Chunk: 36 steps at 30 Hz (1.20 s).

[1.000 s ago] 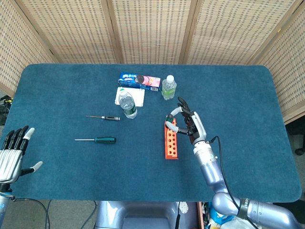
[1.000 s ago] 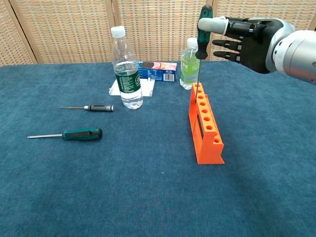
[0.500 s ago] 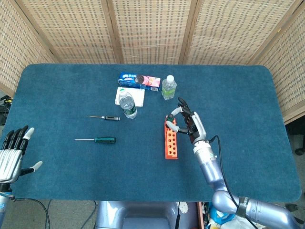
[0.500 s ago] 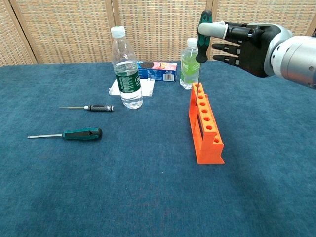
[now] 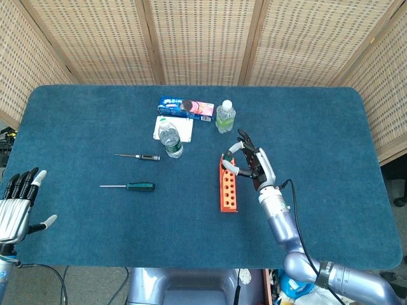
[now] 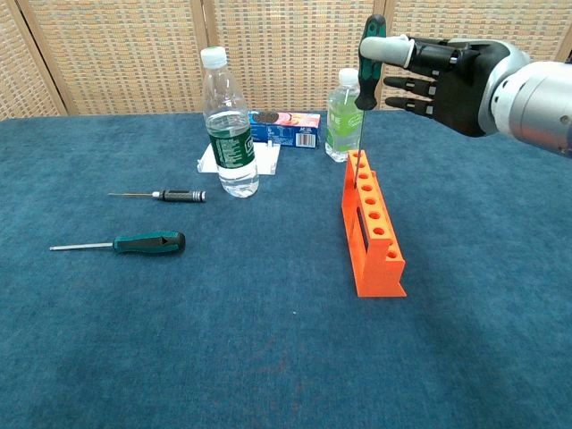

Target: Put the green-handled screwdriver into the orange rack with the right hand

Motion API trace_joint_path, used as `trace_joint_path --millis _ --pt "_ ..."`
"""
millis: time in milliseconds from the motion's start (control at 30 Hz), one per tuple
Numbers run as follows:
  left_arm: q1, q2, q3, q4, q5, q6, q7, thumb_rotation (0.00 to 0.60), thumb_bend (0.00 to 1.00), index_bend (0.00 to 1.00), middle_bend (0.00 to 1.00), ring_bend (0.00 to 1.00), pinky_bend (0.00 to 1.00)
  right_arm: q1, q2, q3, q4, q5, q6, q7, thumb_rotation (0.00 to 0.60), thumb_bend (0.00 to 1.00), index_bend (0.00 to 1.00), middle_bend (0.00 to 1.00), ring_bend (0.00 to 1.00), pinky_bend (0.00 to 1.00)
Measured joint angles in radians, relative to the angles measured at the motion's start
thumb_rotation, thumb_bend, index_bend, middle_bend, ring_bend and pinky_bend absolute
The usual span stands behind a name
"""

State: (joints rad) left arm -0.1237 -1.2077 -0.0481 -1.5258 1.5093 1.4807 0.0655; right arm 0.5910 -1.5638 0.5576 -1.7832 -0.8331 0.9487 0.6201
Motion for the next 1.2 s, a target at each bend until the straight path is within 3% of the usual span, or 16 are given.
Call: trace_joint_path --millis 500,1200 --pt "0.0 0.002 0.001 -0.002 0.002 0.003 -0.004 0.6 0.0 0.0 0.0 0.0 0.0 -0.007 0.025 0.013 -0.055 0.008 0.026 -0.033 0.6 0.22 0.63 0.02 0.0 0.0" --pt "-0.003 -0.005 0.005 0.0 0.003 -0.004 0.01 0.6 0.0 0.0 0.0 0.0 0.0 -0.028 0.019 -0.006 0.026 -0.001 -0.033 0.033 0.6 0.22 0.63 0.02 0.0 0.0"
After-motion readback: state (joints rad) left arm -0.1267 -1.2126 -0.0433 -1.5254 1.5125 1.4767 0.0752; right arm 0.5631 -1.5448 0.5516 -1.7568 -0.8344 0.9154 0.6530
